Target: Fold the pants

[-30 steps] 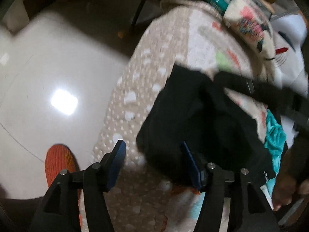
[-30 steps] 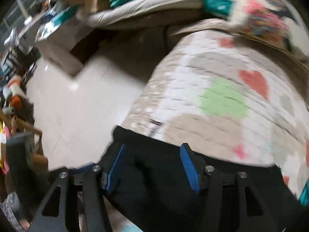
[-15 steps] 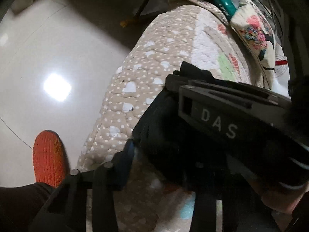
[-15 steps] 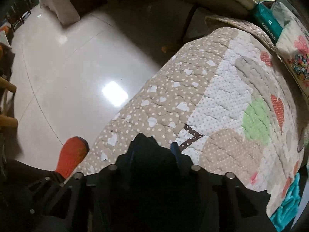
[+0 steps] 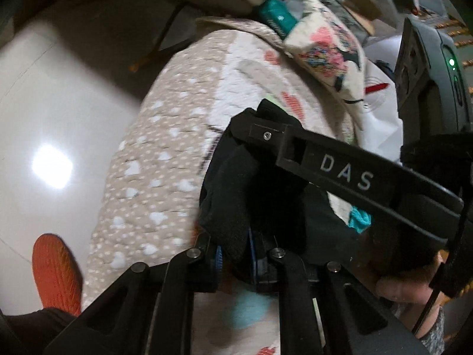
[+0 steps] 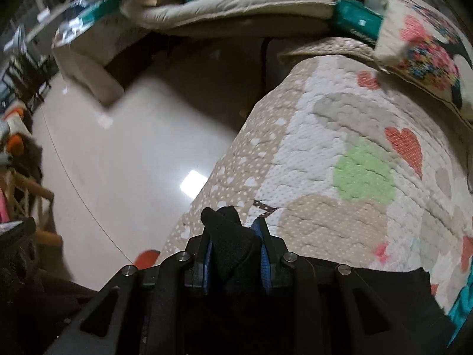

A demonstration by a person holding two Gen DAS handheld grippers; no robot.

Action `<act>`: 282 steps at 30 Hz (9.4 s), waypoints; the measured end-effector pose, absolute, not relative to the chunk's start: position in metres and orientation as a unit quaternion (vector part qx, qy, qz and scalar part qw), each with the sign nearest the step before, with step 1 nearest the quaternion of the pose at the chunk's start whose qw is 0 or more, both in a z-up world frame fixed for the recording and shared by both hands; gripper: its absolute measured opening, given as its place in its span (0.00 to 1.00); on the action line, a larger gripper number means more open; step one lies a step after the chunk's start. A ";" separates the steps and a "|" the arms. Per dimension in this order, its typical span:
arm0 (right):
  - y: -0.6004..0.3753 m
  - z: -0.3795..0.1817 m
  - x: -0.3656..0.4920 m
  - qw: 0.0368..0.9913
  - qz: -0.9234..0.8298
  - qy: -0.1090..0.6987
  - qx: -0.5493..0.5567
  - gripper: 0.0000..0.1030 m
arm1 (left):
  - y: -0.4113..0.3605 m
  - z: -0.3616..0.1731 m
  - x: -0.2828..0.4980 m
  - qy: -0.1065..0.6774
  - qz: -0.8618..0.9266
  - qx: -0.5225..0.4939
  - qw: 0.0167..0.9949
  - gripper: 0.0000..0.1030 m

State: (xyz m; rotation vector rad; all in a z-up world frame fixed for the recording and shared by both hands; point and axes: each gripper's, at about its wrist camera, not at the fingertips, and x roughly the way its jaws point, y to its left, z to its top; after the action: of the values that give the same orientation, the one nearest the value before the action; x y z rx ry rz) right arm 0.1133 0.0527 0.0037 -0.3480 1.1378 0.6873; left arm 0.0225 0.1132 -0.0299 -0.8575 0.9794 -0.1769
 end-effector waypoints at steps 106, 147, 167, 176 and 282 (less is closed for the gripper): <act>-0.146 -0.026 0.067 0.809 0.220 0.538 0.083 0.34 | 0.067 -0.037 0.071 0.517 -0.035 -0.279 0.809 0.33; -0.270 -0.029 0.044 0.848 0.084 0.476 0.219 0.57 | 0.121 -0.025 0.069 0.464 0.107 -0.307 0.824 0.46; -0.213 -0.019 0.025 0.881 0.118 0.451 0.083 0.60 | 0.013 0.015 0.049 0.423 0.023 -0.047 0.905 0.51; -0.208 -0.019 0.024 0.883 0.121 0.448 0.065 0.62 | 0.009 0.013 0.047 0.427 0.021 -0.042 0.903 0.51; -0.109 0.031 -0.012 0.886 0.245 0.388 -0.073 0.15 | 0.039 0.014 0.125 0.484 -0.227 -0.308 0.787 0.19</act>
State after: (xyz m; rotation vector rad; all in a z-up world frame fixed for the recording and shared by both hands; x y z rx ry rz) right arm -0.0122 -0.1088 0.0313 -0.1508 0.8075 0.5088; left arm 0.1248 0.0387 0.0138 -0.6628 1.0430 -0.4902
